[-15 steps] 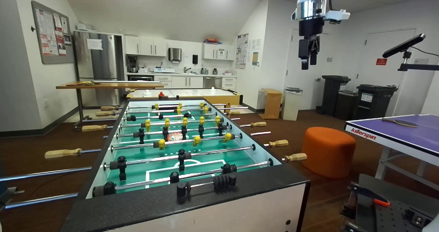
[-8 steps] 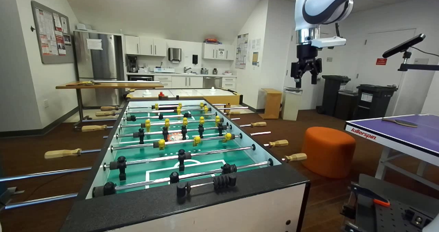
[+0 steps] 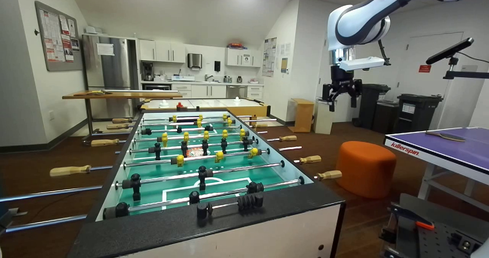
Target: Rotate the first rod on the foosball table forward
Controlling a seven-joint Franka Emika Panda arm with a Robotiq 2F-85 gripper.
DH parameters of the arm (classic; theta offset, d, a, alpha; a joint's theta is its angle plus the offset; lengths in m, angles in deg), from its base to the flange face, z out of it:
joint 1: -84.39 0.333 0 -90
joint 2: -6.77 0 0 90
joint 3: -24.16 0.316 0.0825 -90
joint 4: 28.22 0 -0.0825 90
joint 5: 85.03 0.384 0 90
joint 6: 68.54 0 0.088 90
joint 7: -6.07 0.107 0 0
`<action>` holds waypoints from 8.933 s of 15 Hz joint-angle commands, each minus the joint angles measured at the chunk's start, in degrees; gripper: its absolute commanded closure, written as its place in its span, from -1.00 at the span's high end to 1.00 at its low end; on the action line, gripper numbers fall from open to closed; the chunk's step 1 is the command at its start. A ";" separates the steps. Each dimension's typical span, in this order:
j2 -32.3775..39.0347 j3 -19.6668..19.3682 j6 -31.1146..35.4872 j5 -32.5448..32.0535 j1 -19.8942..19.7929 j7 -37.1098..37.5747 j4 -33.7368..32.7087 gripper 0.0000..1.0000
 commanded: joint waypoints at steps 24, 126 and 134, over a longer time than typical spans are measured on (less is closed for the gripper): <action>6.49 -6.49 33.02 13.10 -6.55 21.52 17.48 1.00; 66.51 -4.81 -29.05 23.97 -8.74 48.69 -50.40 -0.68; 71.42 -4.63 -36.00 22.62 -9.43 48.53 -58.27 -0.68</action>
